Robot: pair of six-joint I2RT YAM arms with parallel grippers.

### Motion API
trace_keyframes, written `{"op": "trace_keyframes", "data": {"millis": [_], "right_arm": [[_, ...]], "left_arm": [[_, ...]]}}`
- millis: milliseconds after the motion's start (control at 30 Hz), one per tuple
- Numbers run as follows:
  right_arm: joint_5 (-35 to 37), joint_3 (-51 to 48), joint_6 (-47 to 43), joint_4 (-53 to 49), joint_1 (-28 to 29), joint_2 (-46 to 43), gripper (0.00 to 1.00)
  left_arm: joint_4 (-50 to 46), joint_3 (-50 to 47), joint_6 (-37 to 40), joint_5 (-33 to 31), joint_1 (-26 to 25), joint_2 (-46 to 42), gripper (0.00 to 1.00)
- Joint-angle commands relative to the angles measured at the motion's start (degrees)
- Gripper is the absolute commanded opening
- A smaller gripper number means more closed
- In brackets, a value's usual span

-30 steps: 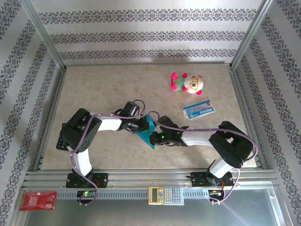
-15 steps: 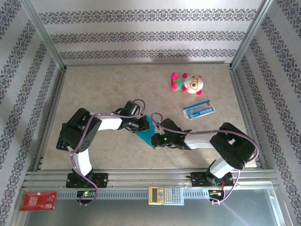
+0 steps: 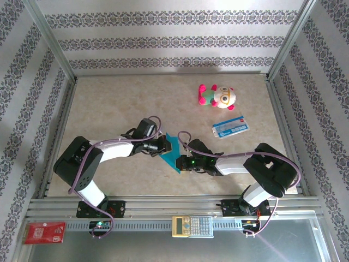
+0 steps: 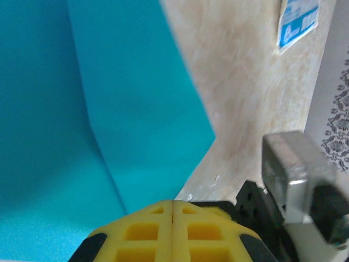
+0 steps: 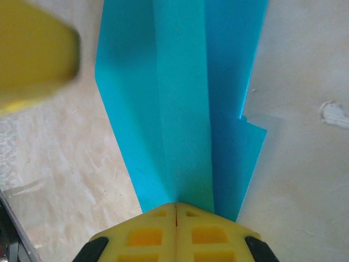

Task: Fold a paper plane with a square sheet of paper (pick it up from the middle)
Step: Fourth fold the wing at the center of the table.

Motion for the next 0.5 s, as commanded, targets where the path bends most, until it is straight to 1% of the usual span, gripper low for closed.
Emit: {"op": "trace_keyframes", "data": {"millis": [0, 267, 467], "right_arm": [[2.23, -2.58, 0.12, -7.12, 0.46, 1.56, 0.0], [2.2, -2.52, 0.09, -7.26, 0.37, 1.65, 0.0], [1.86, -2.07, 0.02, -7.51, 0.33, 2.17, 0.0]], "left_arm": [[3.06, -0.66, -3.39, 2.03, -1.89, 1.44, 0.0], [3.34, -0.55, -3.79, 1.28, -3.35, 4.2, 0.0], [5.97, -0.31, -4.75, 2.15, -3.67, 6.22, 0.0]]}}
